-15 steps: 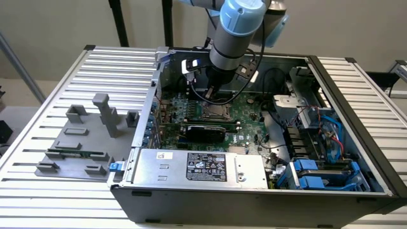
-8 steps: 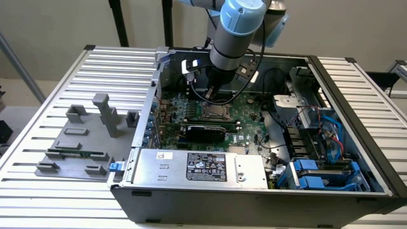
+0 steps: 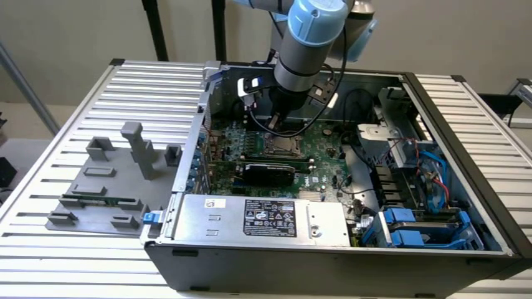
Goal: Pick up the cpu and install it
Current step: 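Install the first cpu locking lever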
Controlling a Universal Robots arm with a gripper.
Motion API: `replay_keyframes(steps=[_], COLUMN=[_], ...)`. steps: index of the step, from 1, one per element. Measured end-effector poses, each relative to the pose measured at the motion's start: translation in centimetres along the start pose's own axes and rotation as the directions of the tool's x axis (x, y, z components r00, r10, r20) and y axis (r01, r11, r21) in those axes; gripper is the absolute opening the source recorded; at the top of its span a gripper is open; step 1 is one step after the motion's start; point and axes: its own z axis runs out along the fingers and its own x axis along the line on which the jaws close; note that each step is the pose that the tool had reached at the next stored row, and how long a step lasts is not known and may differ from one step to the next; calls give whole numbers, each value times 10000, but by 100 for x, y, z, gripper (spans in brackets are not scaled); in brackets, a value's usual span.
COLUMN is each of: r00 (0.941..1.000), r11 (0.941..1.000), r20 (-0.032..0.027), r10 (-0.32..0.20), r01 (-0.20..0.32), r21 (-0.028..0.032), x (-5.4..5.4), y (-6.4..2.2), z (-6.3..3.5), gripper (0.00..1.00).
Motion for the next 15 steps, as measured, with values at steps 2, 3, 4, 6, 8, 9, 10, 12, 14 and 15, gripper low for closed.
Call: replay_keyframes(steps=[2,3,4,6,8,9,10,12,14,15], r00=[10000,10000,10000,10000,10000,10000,10000,10000,10000,10000], r11=[10000,10000,10000,10000,10000,10000,10000,10000,10000,10000], r20=[4,2,1,19,2,1,0,0,-1,-1], r10=[-1,-2,-2,1,-3,-2,0,4,9,12], r01=[1,2,2,-1,3,2,0,-4,-9,-12], r21=[-2,-3,-3,-6,-2,-2,-3,-4,-4,-5], x=[3,5,8,11,15,15,18,22,25,27], y=[3,2,-2,-8,-8,-9,-10,-12,-13,-14], z=[-3,-10,-26,-61,-58,-57,-57,-56,-55,-54], gripper=[11,11,11,11,11,11,11,11,11,11])
